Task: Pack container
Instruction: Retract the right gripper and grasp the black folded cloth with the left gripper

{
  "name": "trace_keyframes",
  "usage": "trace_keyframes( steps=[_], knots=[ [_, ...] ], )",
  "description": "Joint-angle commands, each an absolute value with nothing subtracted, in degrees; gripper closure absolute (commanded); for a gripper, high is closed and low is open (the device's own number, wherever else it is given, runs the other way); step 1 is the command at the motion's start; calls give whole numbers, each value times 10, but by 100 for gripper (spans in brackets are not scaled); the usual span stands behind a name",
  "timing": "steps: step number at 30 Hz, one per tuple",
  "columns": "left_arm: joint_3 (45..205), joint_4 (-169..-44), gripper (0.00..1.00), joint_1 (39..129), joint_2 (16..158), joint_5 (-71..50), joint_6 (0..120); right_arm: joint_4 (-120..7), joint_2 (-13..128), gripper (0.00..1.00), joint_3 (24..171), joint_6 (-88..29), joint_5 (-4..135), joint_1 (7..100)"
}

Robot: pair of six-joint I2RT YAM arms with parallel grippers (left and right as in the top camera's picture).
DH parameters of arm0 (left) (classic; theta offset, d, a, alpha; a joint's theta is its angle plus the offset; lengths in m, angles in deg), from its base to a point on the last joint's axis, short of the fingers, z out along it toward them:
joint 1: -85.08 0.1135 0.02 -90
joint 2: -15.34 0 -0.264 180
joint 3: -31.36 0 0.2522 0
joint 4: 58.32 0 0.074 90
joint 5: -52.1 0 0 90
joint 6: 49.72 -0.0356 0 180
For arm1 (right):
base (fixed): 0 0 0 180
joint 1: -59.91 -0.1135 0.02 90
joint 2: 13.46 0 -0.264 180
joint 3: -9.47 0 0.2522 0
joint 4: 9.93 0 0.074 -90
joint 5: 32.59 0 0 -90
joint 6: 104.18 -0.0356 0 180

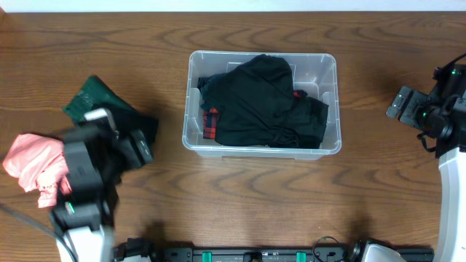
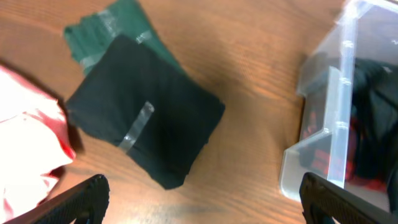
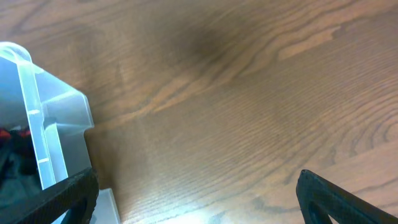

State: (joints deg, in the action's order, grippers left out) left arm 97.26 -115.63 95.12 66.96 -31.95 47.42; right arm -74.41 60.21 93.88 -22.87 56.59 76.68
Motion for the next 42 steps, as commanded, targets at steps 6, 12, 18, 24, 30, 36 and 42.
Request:
trace_keyframes(
  steps=[6, 12, 18, 24, 30, 36, 42],
  knots=[
    [1130, -1258, 2, 1033, 866, -247, 482, -742, 616, 1, 942, -238, 577, 768],
    [1103, -1249, 1, 1091, 957, -269, 520, -741, 616, 1, 942, -238, 577, 768],
    [1019, -1139, 1, 1117, 1005, -192, 481, -740, 616, 1, 942, -238, 577, 768],
    [942, -1033, 0, 1144, 1029, -194, 528, -740, 616, 1, 942, -238, 577, 768],
    [902, -947, 2, 1162, 1032, -205, 541, -738, 616, 1, 942, -237, 577, 768],
    [895, -896, 2, 1143, 1049, -198, 542, -736, 616, 1, 942, -237, 577, 768],
    [895, -865, 8, 1134, 1102, -189, 585, -736, 616, 1, 942, -237, 577, 768]
  ],
)
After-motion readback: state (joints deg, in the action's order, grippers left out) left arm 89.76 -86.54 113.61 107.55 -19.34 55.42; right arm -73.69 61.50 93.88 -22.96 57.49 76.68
